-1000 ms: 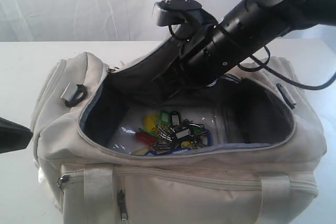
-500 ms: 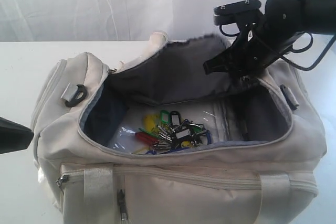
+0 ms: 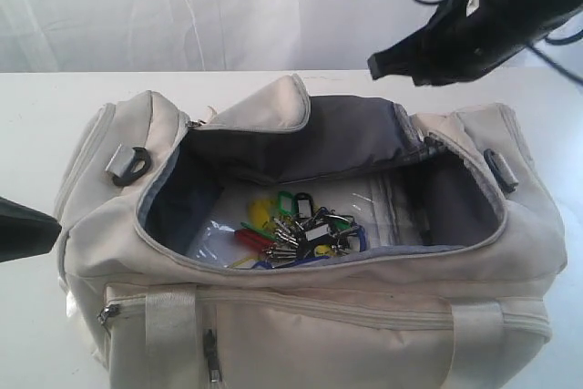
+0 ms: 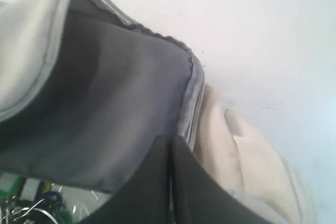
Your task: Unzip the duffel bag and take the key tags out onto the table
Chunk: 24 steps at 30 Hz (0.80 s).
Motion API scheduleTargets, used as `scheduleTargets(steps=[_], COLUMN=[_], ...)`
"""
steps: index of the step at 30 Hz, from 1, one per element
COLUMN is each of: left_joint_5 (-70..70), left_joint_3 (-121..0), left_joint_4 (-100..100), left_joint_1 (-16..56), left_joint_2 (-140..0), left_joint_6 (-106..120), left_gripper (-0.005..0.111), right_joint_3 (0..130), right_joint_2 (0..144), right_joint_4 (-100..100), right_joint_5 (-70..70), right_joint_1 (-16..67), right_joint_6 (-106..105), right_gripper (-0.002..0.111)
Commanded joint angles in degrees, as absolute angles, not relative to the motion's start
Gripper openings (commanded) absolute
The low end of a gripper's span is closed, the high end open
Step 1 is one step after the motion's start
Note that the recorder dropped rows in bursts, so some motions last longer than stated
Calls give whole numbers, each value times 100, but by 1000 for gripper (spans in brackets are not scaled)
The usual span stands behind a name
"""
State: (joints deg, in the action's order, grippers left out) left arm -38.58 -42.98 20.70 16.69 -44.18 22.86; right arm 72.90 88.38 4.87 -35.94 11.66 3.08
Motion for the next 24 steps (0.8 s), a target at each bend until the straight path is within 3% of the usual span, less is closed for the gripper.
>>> scheduleTargets(steps=[1, 9, 16, 19, 24], left_joint_5=[-3648, -3207, -3659, -3625, -2660], left_joint_3=[-4262, -4507, -5606, -5977, -6298], left_joint_4=[2145, 3049, 4252, 4949, 4357], left_joint_1=[1668, 1668, 1714, 2031, 2659], left_joint_2=[-4404, -4662, -6251, -6899, -8035], left_joint_6=[2548, 2691, 4075, 5159, 5402], left_gripper=[0, 0, 0, 0, 0], right_joint_3=[6994, 5405, 4551, 4339, 4179], right_joint_2=[7802, 5790, 4701, 4539, 4533], right_joint_4=[187, -260, -700, -619, -565], right_joint_5=[-3842, -3484, -3404, -3262, -3050], right_joint_1=[1213, 1428, 1428, 1428, 1428], right_joint_6=[-101, -87, -130, -130, -130], right_gripper=[0, 0, 0, 0, 0])
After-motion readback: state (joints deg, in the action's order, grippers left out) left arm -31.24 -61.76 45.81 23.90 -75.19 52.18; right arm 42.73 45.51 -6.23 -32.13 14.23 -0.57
